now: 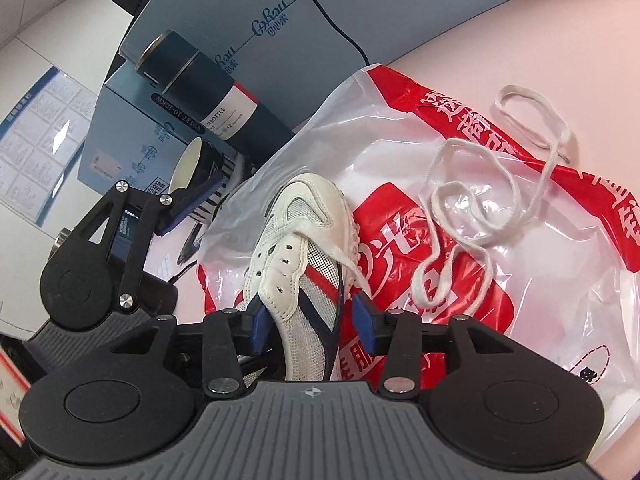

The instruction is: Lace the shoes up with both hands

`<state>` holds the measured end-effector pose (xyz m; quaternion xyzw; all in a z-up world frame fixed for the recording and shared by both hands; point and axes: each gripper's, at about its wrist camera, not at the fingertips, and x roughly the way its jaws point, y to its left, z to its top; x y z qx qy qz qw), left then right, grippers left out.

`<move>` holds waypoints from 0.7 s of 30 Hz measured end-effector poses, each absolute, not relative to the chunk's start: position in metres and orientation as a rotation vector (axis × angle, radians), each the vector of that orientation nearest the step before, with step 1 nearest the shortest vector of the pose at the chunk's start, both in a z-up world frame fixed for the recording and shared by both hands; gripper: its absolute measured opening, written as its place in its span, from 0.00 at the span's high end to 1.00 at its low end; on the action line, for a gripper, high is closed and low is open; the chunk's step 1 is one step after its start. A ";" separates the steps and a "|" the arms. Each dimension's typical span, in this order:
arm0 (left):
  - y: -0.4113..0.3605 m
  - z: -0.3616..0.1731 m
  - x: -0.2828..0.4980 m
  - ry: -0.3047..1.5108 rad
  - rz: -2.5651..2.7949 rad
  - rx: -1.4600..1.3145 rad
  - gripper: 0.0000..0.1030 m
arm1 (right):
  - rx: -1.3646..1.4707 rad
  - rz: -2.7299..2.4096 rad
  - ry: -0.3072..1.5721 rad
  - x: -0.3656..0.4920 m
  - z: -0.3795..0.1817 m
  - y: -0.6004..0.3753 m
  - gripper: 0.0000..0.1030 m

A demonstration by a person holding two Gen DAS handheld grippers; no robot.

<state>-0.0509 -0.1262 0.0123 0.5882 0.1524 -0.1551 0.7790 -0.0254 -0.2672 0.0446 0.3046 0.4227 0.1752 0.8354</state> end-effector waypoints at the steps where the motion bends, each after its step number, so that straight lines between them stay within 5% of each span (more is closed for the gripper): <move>1: -0.125 0.012 -0.050 0.333 -0.335 1.260 0.39 | 0.646 0.370 0.894 -0.025 0.045 -0.267 0.60; 9: -0.120 0.006 -0.049 0.303 -0.294 1.251 0.41 | 0.638 0.376 0.858 -0.028 0.050 -0.262 0.59; 11: -0.117 0.010 -0.048 0.341 -0.321 1.198 0.62 | 0.610 0.374 0.840 -0.029 0.054 -0.261 0.65; 14: -0.112 0.015 -0.046 0.376 -0.339 1.149 0.79 | 0.539 0.386 0.825 -0.029 0.060 -0.255 0.71; 21: -0.102 0.022 -0.049 0.406 -0.373 1.132 0.95 | 0.484 0.369 0.828 -0.027 0.060 -0.252 0.71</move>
